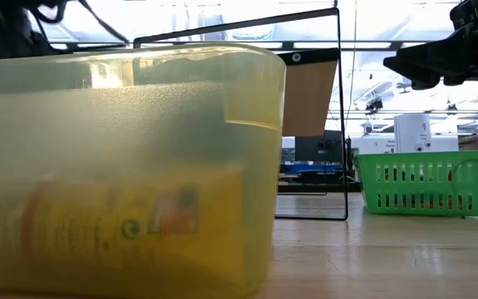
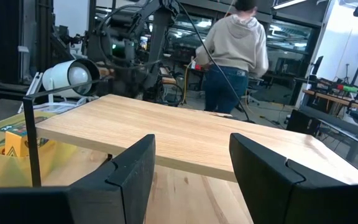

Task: Pick & Place Office Desk Supplies
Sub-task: Put the blue spring keychain into the blue bin

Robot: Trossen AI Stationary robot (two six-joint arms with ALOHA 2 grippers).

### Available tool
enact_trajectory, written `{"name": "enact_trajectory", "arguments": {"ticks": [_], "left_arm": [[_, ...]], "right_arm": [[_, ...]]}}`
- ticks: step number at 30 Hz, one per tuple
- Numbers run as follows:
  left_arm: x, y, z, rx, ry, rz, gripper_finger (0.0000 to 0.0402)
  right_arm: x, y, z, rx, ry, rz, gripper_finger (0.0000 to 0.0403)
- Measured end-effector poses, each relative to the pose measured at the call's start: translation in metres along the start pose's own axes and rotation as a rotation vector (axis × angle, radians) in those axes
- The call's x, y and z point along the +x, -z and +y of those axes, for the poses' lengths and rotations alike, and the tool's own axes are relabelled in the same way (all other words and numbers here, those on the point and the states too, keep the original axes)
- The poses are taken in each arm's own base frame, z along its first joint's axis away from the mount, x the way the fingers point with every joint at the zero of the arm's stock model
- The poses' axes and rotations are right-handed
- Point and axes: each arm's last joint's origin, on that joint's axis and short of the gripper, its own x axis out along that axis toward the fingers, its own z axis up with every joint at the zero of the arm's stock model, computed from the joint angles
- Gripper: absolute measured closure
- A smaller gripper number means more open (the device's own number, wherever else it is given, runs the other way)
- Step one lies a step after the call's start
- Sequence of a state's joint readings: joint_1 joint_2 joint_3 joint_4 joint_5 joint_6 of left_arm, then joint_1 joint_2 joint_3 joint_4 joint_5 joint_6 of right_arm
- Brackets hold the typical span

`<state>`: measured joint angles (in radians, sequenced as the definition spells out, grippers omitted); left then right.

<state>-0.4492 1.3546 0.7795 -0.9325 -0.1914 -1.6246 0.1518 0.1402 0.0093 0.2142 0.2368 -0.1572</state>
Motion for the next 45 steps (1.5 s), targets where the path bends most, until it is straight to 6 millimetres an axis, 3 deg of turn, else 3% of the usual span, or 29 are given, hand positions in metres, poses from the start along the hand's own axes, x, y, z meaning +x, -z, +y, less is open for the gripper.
{"name": "enact_trajectory", "arguments": {"ticks": [5, 11, 17, 23, 32, 37, 45], "left_arm": [[-0.022, -0.007, 0.015, -0.019, 0.063, -0.034, 0.0253], [-0.05, -0.03, 0.052, -0.1, 0.072, -0.24, 0.0253], [-0.057, -0.058, 0.08, -0.245, -0.024, -0.312, 0.0253], [-0.05, -0.098, 0.098, -0.302, -0.158, -0.32, 0.0253], [-0.029, -0.16, 0.128, -0.228, -0.21, -0.195, 0.0253], [-0.01, -0.179, 0.138, -0.194, -0.245, -0.11, 0.0253], [0.021, -0.194, 0.134, -0.095, -0.328, -0.008, 0.0265]], "right_arm": [[0.0, 0.0, 0.0, 0.0, 0.0, 0.0, 0.0197], [0.0, 0.0, 0.0, 0.0, 0.0, 0.0, 0.0197], [0.0, 0.0, 0.0, 0.0, 0.0, 0.0, 0.0197], [0.0, 0.0, 0.0, 0.0, 0.0, 0.0, 0.0197], [0.0, 0.0, 0.0, 0.0, 0.0, -0.001, 0.0197], [0.0, 0.0, 0.0, 0.0, 0.0, -0.001, 0.0197], [0.0, 0.0, 0.0, 0.0, 0.0, 0.0, 0.0197]]}}
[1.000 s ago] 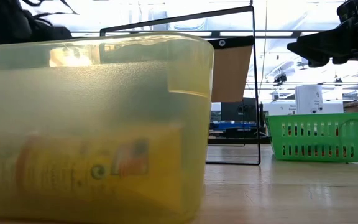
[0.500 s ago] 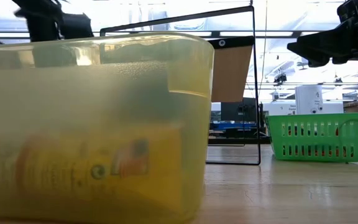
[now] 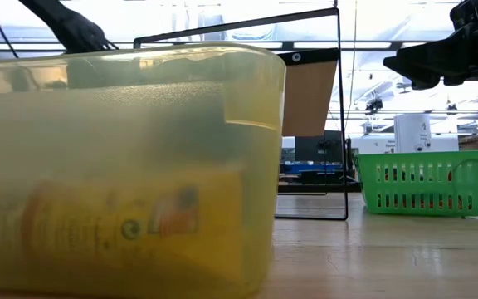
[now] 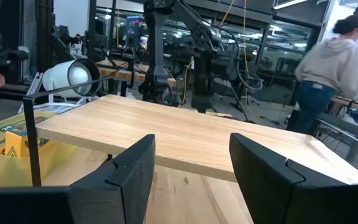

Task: Pick & Place Office Desk Supplies
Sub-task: Put the blue spring keychain into the blue bin

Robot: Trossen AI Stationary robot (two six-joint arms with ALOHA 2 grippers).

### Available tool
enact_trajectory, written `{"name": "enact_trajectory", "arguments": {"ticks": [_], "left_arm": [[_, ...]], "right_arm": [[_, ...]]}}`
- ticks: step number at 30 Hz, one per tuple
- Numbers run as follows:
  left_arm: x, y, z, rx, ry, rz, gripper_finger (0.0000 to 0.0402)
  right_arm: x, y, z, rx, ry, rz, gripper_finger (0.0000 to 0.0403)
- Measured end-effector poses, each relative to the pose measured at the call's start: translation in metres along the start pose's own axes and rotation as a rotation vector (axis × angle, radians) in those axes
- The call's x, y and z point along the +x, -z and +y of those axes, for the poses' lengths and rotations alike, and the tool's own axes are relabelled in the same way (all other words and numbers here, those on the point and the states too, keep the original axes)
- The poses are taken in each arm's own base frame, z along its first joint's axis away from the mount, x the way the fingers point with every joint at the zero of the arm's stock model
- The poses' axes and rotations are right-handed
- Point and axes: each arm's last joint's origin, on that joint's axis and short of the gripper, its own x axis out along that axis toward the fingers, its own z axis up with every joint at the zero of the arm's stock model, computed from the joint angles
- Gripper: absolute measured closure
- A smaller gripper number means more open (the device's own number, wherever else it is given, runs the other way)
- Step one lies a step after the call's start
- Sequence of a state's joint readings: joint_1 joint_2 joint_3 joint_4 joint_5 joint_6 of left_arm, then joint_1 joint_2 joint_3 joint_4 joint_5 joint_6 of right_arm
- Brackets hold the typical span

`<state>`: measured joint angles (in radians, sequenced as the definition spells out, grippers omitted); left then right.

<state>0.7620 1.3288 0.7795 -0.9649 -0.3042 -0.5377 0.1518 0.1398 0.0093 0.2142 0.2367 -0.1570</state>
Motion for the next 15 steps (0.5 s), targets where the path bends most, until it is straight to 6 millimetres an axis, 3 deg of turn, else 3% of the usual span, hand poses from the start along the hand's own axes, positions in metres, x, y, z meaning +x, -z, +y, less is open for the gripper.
{"name": "enact_trajectory", "arguments": {"ticks": [15], "left_arm": [[0.036, -0.013, -0.01, -0.063, -0.18, 0.019, 0.0283]], "right_arm": [[0.0, 0.0, 0.0, 0.0, 0.0, 0.0, 0.0197]]}}
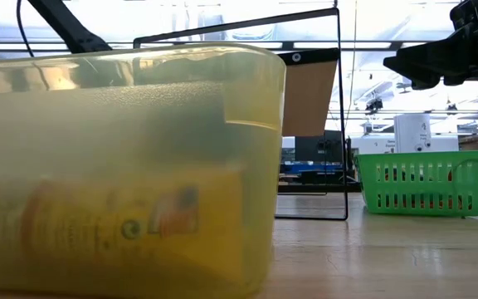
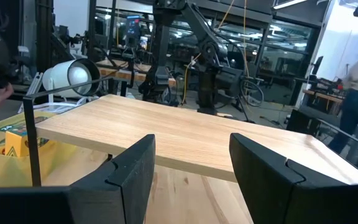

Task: Pick & Place Office Desk Supplies
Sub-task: Put the blue spring keychain into the blue bin

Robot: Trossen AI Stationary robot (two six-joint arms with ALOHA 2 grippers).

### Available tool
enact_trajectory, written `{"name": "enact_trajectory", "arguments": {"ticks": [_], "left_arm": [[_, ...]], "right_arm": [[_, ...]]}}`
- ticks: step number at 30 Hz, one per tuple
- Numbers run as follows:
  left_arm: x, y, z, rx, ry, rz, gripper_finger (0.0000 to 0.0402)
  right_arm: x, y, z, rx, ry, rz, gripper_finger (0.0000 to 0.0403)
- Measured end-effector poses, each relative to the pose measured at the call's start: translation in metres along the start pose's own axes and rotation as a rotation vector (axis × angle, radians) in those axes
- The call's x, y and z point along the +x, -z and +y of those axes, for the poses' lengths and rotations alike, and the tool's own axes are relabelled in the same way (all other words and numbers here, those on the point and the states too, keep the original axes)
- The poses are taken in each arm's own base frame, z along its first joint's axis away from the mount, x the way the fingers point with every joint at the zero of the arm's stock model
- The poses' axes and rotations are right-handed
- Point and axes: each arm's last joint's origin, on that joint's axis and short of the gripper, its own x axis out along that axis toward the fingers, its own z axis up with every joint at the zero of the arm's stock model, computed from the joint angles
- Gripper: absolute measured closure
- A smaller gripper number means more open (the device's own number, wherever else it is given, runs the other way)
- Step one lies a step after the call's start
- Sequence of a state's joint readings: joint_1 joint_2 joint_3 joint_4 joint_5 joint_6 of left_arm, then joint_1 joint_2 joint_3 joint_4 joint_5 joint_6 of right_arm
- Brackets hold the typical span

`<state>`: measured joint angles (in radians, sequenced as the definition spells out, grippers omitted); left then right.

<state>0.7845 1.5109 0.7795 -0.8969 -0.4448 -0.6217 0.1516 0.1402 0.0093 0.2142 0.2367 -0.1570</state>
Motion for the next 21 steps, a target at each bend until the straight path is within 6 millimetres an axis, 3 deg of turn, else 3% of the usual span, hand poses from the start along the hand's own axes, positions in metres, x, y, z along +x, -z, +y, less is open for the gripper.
{"name": "enact_trajectory", "arguments": {"ticks": [7, 21], "left_arm": [[0.005, -0.007, 0.007, 0.039, 0.001, -0.008, 0.0283], [0.015, -0.012, 0.0, 0.044, 0.016, 0.028, 0.0283]], "right_arm": [[0.0, 0.0, 0.0, 0.0, 0.0, 0.0, 0.0197], [0.0, 0.0, 0.0, 0.0, 0.0, 0.0, 0.0197]]}}
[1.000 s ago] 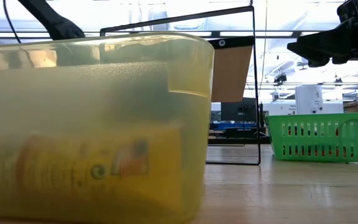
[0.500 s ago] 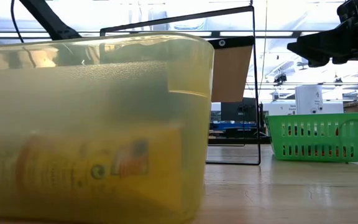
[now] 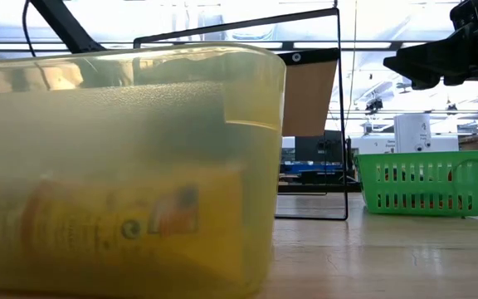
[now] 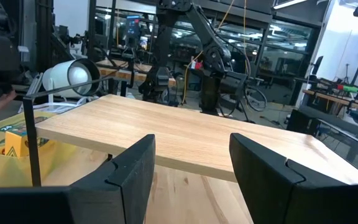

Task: Pick & Place Office Desk Supplies
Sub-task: Put the blue spring keychain into the blue bin

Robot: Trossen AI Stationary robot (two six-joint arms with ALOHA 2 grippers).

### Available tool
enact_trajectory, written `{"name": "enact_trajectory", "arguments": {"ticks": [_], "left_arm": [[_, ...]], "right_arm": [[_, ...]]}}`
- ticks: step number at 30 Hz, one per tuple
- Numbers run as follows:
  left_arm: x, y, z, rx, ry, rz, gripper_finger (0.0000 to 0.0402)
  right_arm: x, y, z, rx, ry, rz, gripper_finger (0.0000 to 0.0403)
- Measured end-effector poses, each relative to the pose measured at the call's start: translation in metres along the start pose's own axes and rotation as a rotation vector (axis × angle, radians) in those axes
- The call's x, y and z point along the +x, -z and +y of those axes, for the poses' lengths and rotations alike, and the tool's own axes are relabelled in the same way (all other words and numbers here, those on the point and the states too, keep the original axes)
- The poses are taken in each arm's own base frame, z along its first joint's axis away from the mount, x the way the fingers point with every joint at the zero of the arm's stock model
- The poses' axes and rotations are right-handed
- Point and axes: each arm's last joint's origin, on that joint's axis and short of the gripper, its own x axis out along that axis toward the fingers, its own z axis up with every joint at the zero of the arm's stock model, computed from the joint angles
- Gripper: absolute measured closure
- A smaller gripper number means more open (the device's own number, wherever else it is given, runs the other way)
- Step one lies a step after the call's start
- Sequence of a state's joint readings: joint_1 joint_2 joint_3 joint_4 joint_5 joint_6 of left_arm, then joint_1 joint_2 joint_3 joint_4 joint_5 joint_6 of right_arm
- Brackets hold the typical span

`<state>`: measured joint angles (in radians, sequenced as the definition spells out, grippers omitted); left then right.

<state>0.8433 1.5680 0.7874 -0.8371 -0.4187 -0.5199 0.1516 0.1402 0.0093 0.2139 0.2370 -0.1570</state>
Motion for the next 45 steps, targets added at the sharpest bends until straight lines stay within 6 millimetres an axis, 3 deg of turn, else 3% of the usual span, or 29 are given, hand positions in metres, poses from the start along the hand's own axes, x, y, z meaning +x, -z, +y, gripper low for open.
{"name": "enact_trajectory", "arguments": {"ticks": [8, 12, 26, 29, 35, 45], "left_arm": [[0.015, -0.007, -0.008, 0.034, -0.036, 0.067, 0.0283], [0.016, -0.012, -0.012, 0.103, -0.042, 0.08, 0.0283], [0.016, -0.016, -0.012, 0.07, -0.014, 0.079, 0.0285], [0.016, -0.016, -0.012, 0.069, -0.004, 0.082, 0.0305], [0.016, -0.016, -0.012, 0.062, 0.001, 0.086, 0.039], [0.012, -0.013, -0.01, 0.078, 0.004, 0.162, 0.0392]], "right_arm": [[0.0, 0.0, 0.0, 0.0, 0.0, 0.0, 0.0197], [0.0, 0.0, 0.0, 0.0, 0.0, 0.0, 0.0197], [0.0, 0.0, 0.0, 0.0, 0.0, 0.0, 0.0197], [0.0, 0.0, 0.0, 0.0, 0.0, 0.0, 0.0197], [0.0, 0.0, 0.0, 0.0, 0.0, 0.0, 0.0197], [0.0, 0.0, 0.0, 0.0, -0.001, 0.0, 0.0197]]}}
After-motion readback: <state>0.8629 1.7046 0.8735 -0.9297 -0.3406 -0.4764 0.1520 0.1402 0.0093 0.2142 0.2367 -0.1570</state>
